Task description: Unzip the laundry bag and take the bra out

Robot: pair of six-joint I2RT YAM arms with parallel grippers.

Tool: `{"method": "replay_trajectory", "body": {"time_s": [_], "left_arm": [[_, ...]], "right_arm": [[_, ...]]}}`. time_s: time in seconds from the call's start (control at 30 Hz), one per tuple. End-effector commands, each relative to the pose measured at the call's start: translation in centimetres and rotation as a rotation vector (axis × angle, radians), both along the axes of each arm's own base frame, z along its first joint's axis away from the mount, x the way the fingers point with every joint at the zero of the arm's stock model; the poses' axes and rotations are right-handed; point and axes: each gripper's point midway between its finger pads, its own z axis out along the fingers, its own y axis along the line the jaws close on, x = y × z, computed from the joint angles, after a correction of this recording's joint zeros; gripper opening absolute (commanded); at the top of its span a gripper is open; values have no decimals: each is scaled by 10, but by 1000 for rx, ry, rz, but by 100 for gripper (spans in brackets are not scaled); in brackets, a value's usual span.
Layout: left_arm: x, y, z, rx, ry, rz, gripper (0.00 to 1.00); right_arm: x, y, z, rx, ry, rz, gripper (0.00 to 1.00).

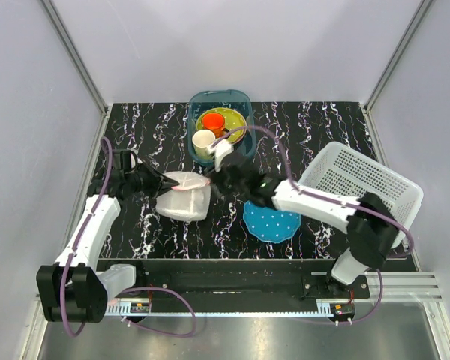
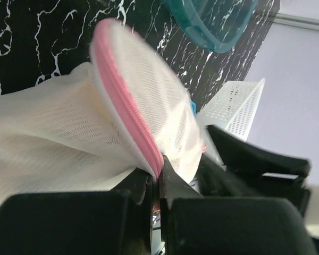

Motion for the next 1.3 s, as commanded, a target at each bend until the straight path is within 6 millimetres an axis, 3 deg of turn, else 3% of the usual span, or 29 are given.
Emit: {"method": "replay_trajectory", "body": {"time_s": [0.0,0.07,0.33,0.57,0.7,0.93,1.13,1.27], "left_arm": [[6,4,9,2,-73,31,0],[7,5,8,4,-78,45,0],[7,5,5,7,-87,44,0],[7,6,7,12,-97,49,0],[7,6,9,11,-101,48,0],[8,5,12,4,-115,39,0],[7,3,14,-6,-127,25,0],[10,-4,16,-24,-146,-44,0]], "right_arm": [[15,-31,77,397,208,-190,55],[10,-32,77,442,268,-215,53],[-10,4,64,553,506,-148,48],[-37,22,32,529,626,-82,46],[-51,30,13,491,662,-69,47],[-48,41,-25,464,689,-54,50],[-59,50,-37,521,684,68,52],[-60,51,-32,588,643,141,54]]}}
